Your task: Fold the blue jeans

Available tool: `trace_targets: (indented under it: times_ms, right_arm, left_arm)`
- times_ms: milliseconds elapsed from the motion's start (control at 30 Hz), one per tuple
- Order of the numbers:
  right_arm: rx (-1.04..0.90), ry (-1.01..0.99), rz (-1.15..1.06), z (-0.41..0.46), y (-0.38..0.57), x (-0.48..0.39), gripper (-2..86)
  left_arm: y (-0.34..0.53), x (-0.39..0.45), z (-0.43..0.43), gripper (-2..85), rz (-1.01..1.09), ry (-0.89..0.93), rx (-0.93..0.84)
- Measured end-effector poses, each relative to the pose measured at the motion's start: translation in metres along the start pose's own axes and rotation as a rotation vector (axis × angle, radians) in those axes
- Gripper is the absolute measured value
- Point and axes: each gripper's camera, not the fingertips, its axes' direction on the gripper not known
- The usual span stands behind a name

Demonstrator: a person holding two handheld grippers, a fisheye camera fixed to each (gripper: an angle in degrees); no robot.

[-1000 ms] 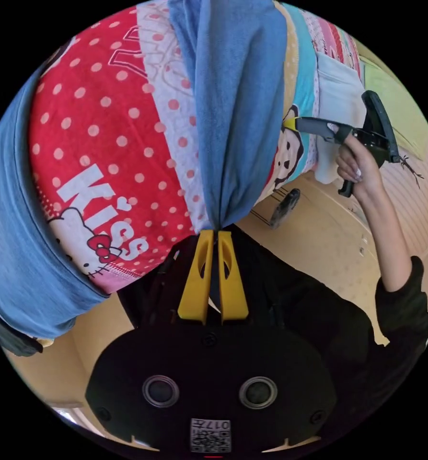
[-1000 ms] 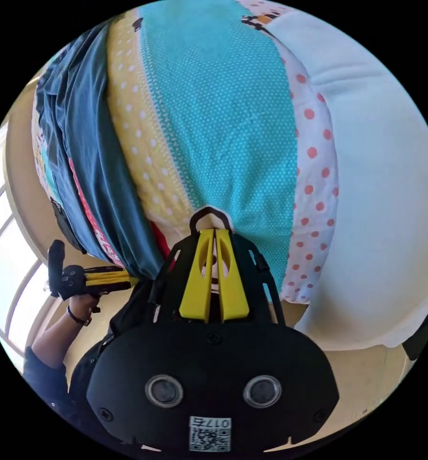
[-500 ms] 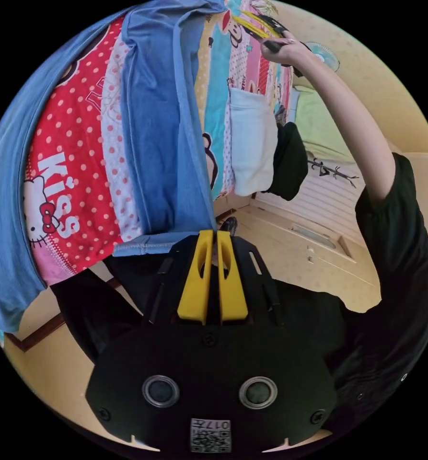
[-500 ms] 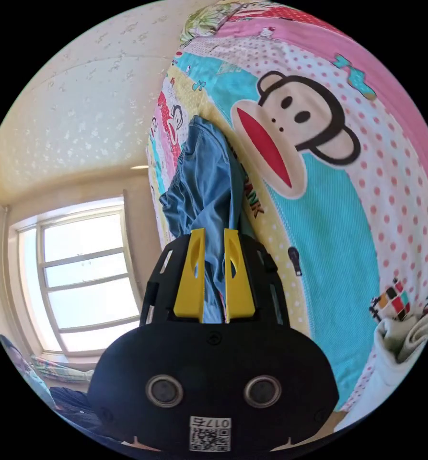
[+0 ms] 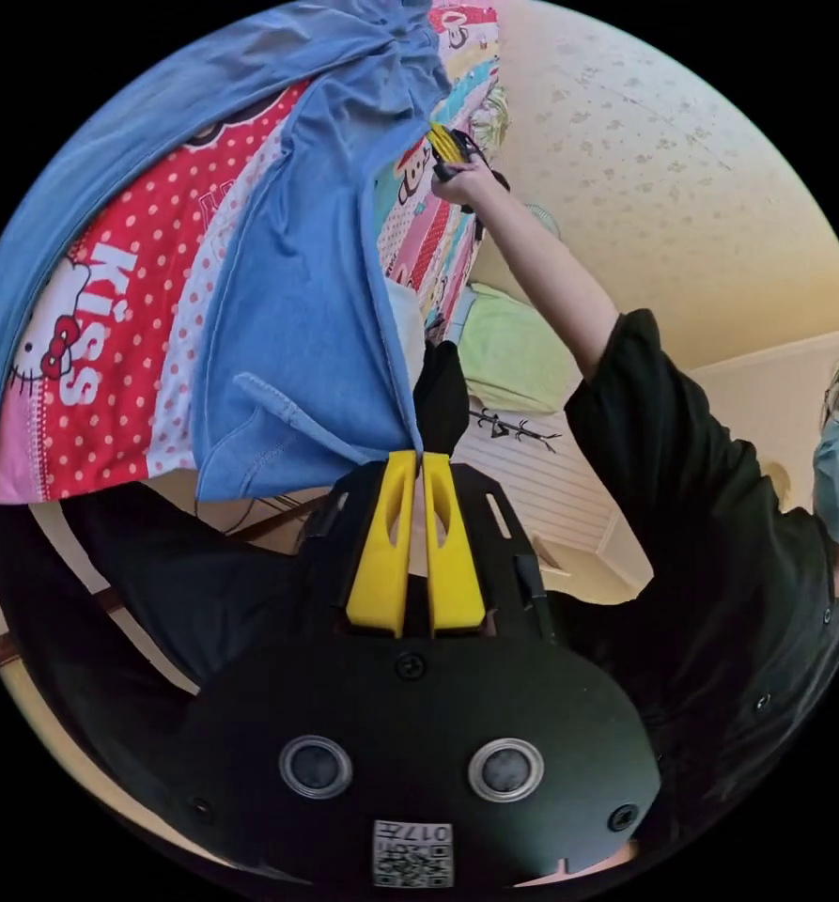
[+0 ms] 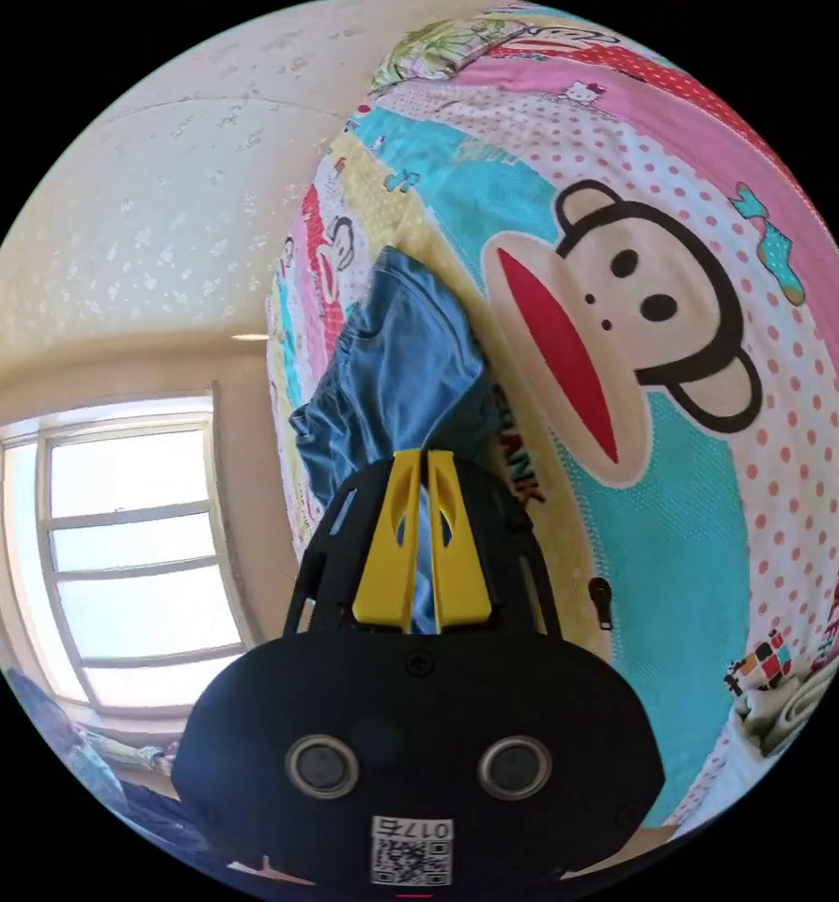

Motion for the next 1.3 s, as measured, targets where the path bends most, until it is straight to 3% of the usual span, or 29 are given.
trace_targets:
  times_ms: [67, 167, 233, 367, 533, 700, 867, 1000, 1067, 1200, 1300]
  right_arm:
    - [-0.009, -0.279, -0.017, 0.001, -0.002, -0.005, 1.5]
    - [-0.129, -0.643, 0.009, 0.038, 0.0, -0.011, 1.4]
    - [-0.18, -0.704, 0.006, 0.067, 0.009, -0.023, 1.4]
    - [-0.306, -0.517, -0.046, 0.149, 0.037, -0.052, 2.2]
    - [-0.344, -0.534, -0.008, 0.227, 0.083, -0.036, 6.4]
    - [-0.447, -0.527, -0.207, 0.227, 0.15, -0.002, 7.3]
    - [-0.783, -0.388, -0.297, 0.194, 0.276, 0.05, 7.2]
    - [-0.748, -0.115, -0.277, 0.164, 0.361, 0.087, 7.5]
    - [-0.63, 0.011, -0.23, 0.149, 0.404, 0.109, 7.8]
    - [-0.542, 0.08, -0.151, 0.154, 0.454, 0.136, 8.2]
    - [-0.642, 0.095, -0.14, 0.186, 0.49, 0.155, 7.5]
  left_arm:
    - [0.019, 0.004, -0.029, -0.7, -0.06, 0.057, 0.064]
    - [0.068, -0.007, -0.084, -0.7, -0.234, 0.322, 0.304]
    - [0.102, -0.012, -0.127, -0.7, -0.299, 0.475, 0.463]
    - [0.133, -0.017, -0.203, -0.7, -0.401, 0.381, 0.578]
    - [0.135, -0.039, -0.305, -0.7, -0.413, 0.153, 0.624]
    - [0.123, -0.063, -0.345, -0.7, -0.433, 0.109, 0.568]
    - [0.118, -0.059, -0.353, -0.7, -0.406, 0.07, 0.467]
    - [0.118, -0.043, -0.358, -0.7, -0.35, -0.044, 0.398]
    - [0.115, -0.034, -0.358, -0.4, -0.293, -0.106, 0.367]
    - [0.104, -0.022, -0.335, 1.4, -0.208, -0.251, 0.241]
    - [0.101, -0.038, -0.307, 0.7, -0.261, -0.252, 0.162]
